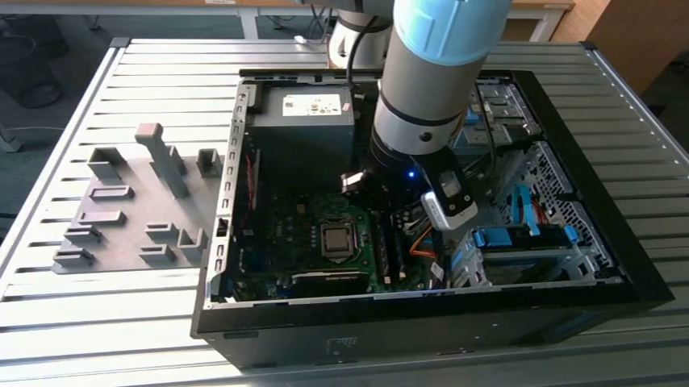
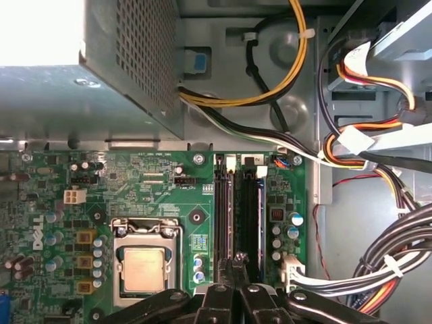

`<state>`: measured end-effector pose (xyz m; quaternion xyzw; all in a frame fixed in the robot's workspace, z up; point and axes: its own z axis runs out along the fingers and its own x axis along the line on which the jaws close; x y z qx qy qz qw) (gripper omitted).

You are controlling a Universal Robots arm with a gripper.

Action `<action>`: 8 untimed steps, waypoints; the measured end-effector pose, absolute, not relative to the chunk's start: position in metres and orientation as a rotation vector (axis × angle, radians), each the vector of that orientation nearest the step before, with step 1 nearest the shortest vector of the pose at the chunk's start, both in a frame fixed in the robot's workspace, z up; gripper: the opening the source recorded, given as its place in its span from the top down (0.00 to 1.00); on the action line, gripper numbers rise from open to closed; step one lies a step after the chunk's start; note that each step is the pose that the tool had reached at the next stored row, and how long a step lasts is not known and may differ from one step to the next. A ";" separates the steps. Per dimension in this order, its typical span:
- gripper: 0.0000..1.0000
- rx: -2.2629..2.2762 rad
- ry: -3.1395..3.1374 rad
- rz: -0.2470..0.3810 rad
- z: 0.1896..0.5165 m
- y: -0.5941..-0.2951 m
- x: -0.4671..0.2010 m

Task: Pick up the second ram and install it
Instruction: 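Press down the second ram until it locks into place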

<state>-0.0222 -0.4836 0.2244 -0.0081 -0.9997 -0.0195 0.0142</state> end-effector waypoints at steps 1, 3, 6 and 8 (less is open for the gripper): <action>0.89 -0.025 -3.112 -0.061 0.224 -0.484 -0.022; 0.89 -0.025 -3.112 -0.061 0.222 -0.484 -0.022; 0.89 -0.025 -3.112 -0.060 0.221 -0.484 -0.022; 0.89 -0.025 -3.112 -0.060 0.220 -0.484 -0.022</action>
